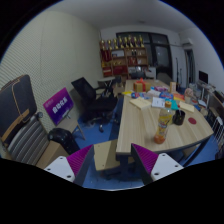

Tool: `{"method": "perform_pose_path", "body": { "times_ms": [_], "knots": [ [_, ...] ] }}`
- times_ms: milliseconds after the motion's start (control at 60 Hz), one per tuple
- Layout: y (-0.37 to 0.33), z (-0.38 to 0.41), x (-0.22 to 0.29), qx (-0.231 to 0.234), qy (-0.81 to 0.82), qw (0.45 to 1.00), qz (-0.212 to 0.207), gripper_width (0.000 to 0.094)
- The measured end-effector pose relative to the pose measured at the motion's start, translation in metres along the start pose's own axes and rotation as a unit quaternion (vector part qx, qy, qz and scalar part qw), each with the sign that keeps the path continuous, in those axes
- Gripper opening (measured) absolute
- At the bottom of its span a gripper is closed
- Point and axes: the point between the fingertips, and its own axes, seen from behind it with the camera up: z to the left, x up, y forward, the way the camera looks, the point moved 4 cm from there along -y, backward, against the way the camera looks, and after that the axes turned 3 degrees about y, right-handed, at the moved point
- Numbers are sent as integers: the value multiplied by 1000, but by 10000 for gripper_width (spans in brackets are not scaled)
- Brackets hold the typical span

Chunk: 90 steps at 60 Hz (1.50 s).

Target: Pour water

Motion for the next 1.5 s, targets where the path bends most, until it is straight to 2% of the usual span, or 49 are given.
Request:
{"method": "perform_pose_path", "body": {
  "times_ms": [83, 217, 233, 450, 533, 717, 767, 800, 850, 883, 1017, 1050, 1067, 1100, 1133, 1167, 1300, 1400, 1483, 1500],
  "knots": [
    [6, -14, 5, -18, -21, 998, -48, 802],
    [29, -74, -19, -86, -26, 995, -48, 804],
    [27, -100, -22, -89, -25, 994, -50, 802],
    [109, -206, -2, -155, -37, 982, -100, 806],
    [148, -236, 3, -160, -16, 980, -114, 804],
    [214, -257, 24, -140, -27, 976, -166, 811],
    [222, -260, 34, -145, -34, 973, -179, 781],
    [227, -261, 38, -145, -37, 971, -187, 723],
    [234, -266, 41, -146, -39, 970, -192, 532],
    [235, -266, 42, -144, -35, 970, -193, 499],
    [240, -264, 43, -122, -57, 974, -183, 455],
    [241, -263, 44, -116, -58, 976, -174, 467],
    [242, -262, 46, -112, -57, 978, -166, 428],
    [247, -263, 46, -103, -56, 982, -150, 420],
    [253, -264, 49, -89, -50, 986, -132, 368],
    [256, -261, 55, -71, -33, 989, -123, 369],
    [259, -259, 112, 8, 140, 981, -132, 337],
    [256, -270, 156, 72, 345, 927, -128, 336],
    [257, -285, 181, 136, 541, 823, -109, 337],
    [268, -299, 176, 160, 566, 802, -107, 338]
  ]
}}
